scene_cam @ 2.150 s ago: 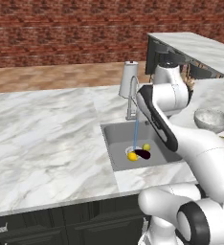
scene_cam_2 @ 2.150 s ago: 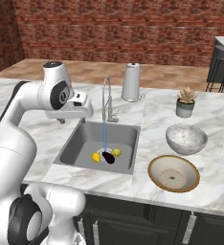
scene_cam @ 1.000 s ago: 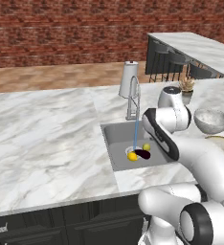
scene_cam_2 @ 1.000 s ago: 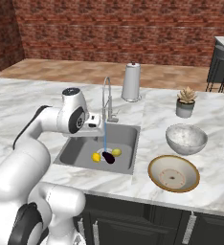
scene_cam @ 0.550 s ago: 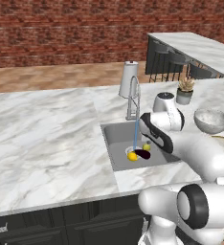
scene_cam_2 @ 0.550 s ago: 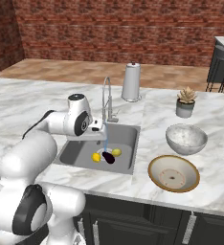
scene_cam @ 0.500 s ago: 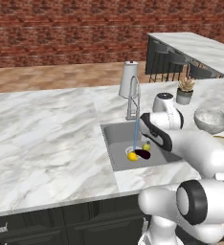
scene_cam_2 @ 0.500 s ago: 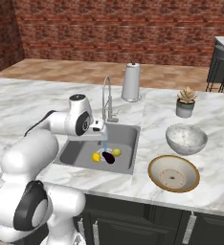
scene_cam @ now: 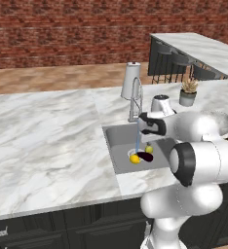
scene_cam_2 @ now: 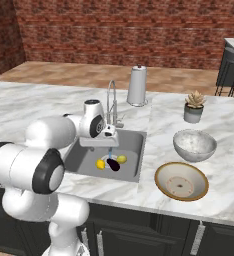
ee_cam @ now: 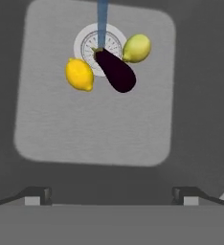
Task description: Pick the lemons from the sink and place them in one bowl. Place the eggplant in the other bowl. Then turn off the sink faucet.
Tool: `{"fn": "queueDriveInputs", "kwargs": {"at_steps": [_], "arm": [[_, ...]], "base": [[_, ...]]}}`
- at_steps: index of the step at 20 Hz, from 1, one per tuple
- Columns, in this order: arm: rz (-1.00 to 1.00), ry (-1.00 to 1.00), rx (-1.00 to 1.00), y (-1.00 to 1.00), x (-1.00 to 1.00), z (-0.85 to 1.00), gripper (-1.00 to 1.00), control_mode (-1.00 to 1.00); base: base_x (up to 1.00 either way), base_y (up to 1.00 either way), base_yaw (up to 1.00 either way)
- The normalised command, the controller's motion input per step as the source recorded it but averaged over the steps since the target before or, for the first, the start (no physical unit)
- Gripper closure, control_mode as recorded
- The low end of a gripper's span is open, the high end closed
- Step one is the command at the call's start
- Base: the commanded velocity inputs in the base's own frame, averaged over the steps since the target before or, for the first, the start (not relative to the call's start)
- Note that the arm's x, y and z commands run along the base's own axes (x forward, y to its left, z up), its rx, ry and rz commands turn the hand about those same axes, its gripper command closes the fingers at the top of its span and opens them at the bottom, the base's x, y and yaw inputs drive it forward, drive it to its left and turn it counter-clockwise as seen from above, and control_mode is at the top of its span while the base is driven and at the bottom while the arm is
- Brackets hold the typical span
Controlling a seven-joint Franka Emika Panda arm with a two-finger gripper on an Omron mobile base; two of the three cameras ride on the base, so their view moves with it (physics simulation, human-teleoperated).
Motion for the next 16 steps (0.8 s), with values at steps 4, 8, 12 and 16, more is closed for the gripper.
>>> {"fn": "queueDriveInputs", "kwargs": {"at_steps": [4,8,12,16], "arm": [[0.00,0.01,0.00,0.00,0.28,-0.45,-1.00,-1.00],[0.00,0.00,0.00,0.00,0.19,-0.43,-1.00,-1.00],[0.00,-0.01,0.00,0.00,0.16,-0.26,-1.00,-1.00],[0.00,-0.03,0.00,-0.02,0.11,-0.29,-1.00,-1.00]], "base": [[0.00,0.00,0.00],[0.00,0.00,0.00],[0.00,0.00,0.00],[0.00,0.00,0.00]]}}
